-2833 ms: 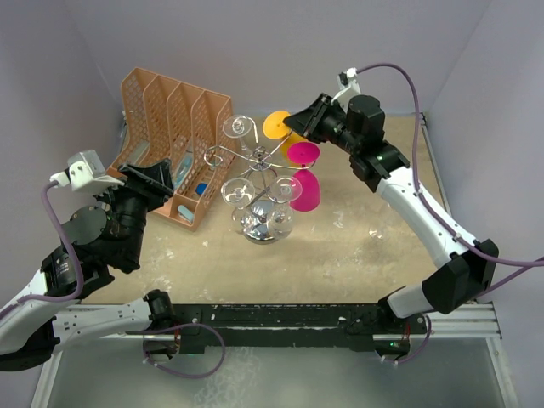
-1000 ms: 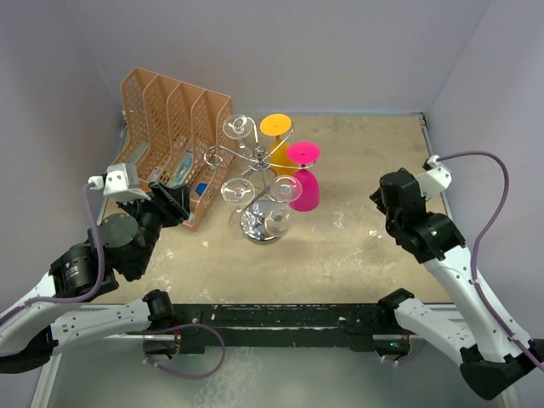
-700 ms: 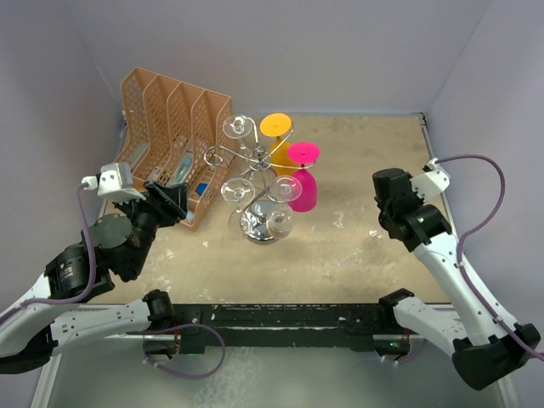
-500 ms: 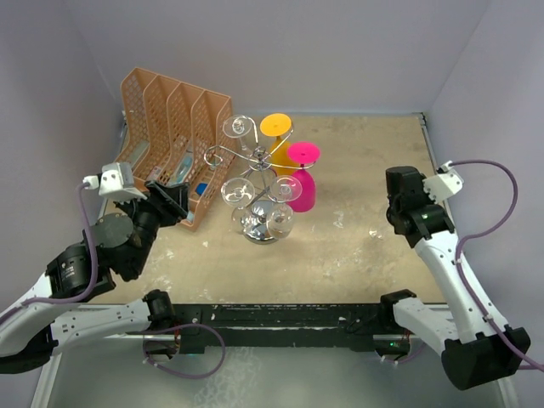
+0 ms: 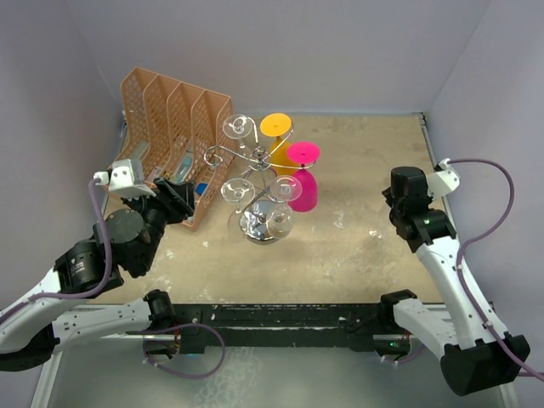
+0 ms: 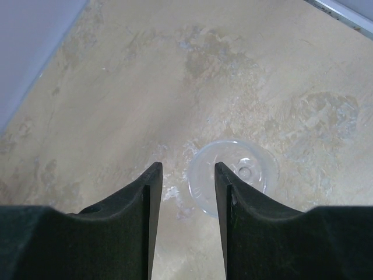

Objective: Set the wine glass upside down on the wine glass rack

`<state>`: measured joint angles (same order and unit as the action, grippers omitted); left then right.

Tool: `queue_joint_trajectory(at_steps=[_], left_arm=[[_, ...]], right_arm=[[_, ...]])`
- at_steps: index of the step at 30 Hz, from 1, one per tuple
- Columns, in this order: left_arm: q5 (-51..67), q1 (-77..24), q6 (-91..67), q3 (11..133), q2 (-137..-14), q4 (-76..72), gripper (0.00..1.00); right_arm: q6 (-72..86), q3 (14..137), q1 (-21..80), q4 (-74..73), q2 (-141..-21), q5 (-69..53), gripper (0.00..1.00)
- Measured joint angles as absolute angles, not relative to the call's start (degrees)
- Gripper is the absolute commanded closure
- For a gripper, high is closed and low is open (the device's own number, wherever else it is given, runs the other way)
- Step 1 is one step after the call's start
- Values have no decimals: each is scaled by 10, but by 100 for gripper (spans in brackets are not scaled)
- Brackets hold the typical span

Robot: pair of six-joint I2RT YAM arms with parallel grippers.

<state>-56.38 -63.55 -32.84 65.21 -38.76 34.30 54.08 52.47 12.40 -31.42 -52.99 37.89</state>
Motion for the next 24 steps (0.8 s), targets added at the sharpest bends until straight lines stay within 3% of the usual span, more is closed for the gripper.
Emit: queue_joint_trajectory(at_steps=[10,15,20,24], left_arm=[[-564,-635,-328,652,-379,339,50],[-563,-635,-328,654,-378,340,49],[-560,-635,-328,658,-377,340,50],[-555,-635,-328,665,-377,339,50]], right_arm=[[538,480,124,-288,-535,362,55],[538,471,124,-271,-550,351,62],[537,471,124,-264,-552,350,79],[534,471,124,-263,-551,349,100]])
